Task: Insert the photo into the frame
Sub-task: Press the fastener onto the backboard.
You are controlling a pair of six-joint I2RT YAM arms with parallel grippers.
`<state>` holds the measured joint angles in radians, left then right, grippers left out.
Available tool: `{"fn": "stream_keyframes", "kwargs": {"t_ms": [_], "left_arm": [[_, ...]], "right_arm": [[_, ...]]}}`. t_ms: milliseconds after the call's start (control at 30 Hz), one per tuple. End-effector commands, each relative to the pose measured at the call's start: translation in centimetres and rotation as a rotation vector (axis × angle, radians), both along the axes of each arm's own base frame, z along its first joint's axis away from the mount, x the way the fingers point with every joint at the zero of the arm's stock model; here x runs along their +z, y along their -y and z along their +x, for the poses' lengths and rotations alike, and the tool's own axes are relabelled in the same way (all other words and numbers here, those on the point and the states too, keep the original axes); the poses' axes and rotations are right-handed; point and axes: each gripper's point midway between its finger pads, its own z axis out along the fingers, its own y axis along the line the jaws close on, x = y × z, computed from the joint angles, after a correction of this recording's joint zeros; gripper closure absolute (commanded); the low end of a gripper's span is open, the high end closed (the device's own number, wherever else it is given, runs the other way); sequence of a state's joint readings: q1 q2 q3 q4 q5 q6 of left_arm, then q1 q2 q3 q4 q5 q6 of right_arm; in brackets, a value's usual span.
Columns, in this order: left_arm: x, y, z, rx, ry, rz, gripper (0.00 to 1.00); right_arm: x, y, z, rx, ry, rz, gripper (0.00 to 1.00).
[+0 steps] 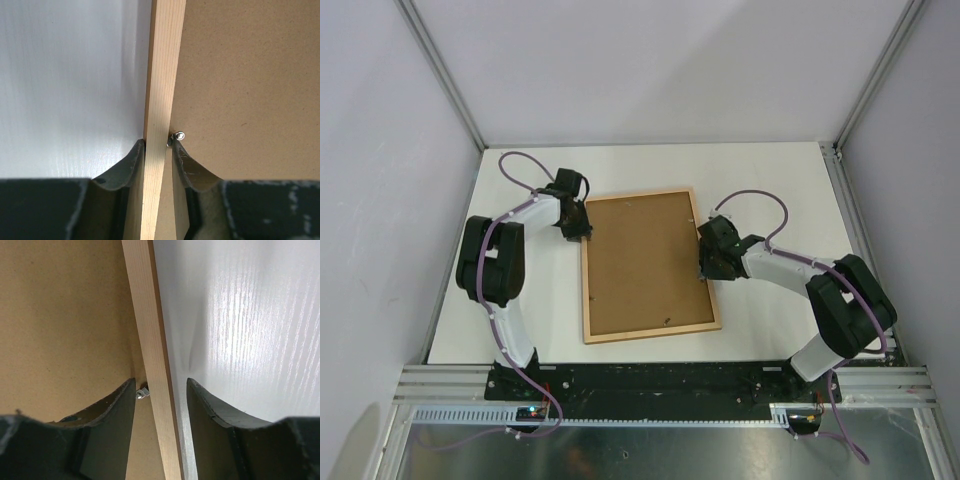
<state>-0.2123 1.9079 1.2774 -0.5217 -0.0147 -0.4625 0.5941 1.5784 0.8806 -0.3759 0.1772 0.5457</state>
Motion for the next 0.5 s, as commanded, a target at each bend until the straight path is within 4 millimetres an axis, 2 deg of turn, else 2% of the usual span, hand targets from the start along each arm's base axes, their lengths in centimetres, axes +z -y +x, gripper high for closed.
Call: {"fn": "stream_keyframes", "kwargs": {"t_ms": [0,300,467], "left_arm": [[-1.5,-1.6,-0.8,0.036,-0.039,0.053,1.0],[-1.4,-1.6,-0.8,0.034,-0.035,0.051,1.0],[-1.4,-1.6,-0.8,0.035,-0.035,0.051,1.0]], "right_arm": [[0.3,-0.4,0.6,-0.011,0.031,0.013,0.52],[-0.2,-0.4,0.2,0.017,0.014,-0.008,0.63],[-0.7,-0.9,-0.4,0.059,-0.001,-0.024,0.64]]}}
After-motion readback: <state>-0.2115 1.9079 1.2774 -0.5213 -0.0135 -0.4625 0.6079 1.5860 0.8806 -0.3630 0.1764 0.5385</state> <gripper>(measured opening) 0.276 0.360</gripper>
